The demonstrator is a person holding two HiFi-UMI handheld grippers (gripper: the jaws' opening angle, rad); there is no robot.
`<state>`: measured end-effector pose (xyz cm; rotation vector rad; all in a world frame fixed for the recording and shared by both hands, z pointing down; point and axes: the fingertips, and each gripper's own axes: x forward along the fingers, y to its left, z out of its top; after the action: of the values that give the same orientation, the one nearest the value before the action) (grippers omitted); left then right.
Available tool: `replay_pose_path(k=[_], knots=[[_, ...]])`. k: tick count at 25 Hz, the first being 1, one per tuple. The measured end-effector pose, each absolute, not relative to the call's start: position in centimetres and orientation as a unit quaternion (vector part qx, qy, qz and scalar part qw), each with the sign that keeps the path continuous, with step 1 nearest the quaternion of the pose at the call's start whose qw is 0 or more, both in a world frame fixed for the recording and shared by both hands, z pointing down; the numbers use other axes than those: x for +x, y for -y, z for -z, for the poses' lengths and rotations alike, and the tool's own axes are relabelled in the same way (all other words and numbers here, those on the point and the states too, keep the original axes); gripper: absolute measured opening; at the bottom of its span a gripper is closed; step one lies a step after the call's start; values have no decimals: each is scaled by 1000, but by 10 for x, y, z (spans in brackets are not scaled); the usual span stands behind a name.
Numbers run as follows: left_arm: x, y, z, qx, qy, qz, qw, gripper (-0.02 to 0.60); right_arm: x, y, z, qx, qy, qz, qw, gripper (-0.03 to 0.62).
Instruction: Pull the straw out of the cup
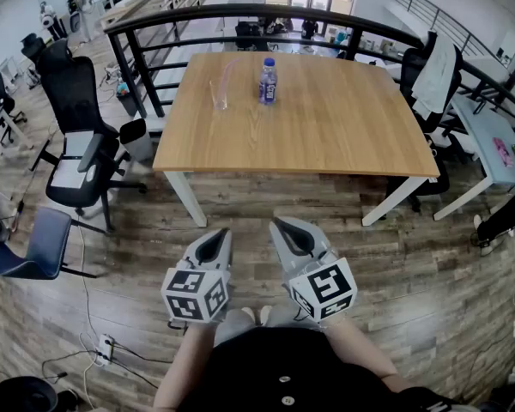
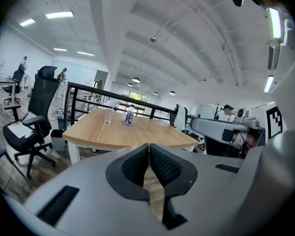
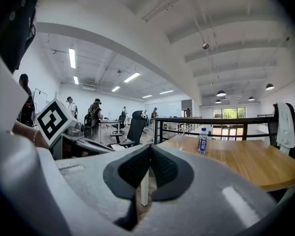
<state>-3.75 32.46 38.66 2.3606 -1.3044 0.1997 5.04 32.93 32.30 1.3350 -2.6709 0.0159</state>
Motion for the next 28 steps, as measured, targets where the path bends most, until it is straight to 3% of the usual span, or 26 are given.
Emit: replay_pose_path(k=[7, 18, 28], knots=[[-31, -325, -382, 857, 463, -69, 215, 22, 50, -332, -330, 446, 891, -5, 87, -2], [-17, -324, -372, 865, 472, -37, 166, 23, 62, -328, -329, 436, 898, -45, 36, -2], [6, -323, -403, 842, 492, -34, 220, 21, 93, -329, -356, 427, 900, -76, 40, -2]])
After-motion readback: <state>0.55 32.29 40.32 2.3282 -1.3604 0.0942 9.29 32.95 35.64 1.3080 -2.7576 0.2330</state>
